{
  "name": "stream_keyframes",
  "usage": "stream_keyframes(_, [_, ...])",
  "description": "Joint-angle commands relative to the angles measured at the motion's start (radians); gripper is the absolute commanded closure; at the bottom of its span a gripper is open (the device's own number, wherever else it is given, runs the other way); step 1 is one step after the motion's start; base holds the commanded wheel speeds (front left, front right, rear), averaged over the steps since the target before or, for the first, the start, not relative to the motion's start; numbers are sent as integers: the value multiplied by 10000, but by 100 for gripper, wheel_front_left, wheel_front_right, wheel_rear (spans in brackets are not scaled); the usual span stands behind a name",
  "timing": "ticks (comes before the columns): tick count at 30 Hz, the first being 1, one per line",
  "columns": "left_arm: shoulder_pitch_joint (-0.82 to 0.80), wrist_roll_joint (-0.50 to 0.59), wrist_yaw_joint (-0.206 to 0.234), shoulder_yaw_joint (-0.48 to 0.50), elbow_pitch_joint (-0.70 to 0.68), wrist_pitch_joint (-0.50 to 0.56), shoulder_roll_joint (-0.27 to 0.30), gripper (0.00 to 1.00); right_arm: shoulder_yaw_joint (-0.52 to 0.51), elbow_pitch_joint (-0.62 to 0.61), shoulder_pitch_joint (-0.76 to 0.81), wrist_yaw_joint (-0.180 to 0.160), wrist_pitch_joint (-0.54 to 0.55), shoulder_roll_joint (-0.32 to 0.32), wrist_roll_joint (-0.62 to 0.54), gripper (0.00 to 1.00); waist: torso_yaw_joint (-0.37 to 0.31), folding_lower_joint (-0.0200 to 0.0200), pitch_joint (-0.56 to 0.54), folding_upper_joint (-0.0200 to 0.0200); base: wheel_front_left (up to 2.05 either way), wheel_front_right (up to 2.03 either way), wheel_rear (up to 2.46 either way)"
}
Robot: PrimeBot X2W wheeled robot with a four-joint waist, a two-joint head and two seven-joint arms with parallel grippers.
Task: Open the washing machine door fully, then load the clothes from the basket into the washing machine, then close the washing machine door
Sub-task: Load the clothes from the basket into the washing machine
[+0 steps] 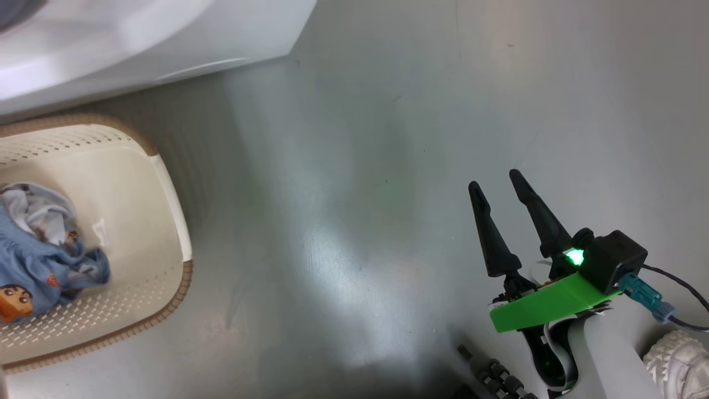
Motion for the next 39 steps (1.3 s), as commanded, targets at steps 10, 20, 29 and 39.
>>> stream_keyframes(10, [-3, -247, -208, 270, 1254, -18, 277, 0, 125, -62, 93, 16, -48, 8, 7, 0, 233, 0, -296, 0, 0, 0, 0])
stream_keyframes(20, [665, -271, -266, 315, 1706, -18, -179, 0, 76, 50, 65, 16, -48, 9, -86, 0, 502, 0, -863, 0, 0, 0, 0])
stream_keyframes(29, [1476, -447, -299, 592, 1879, -18, -464, 0, 129, 291, 89, 16, -48, 9, -162, 0, 749, 0, -1688, 0, 0, 0, 0])
stream_keyframes(39, [2431, -601, -338, 625, 1601, -18, -609, 0, 114, 433, 199, 16, -48, 8, -352, 0, 1014, 0, -2323, 0, 0, 0, 0])
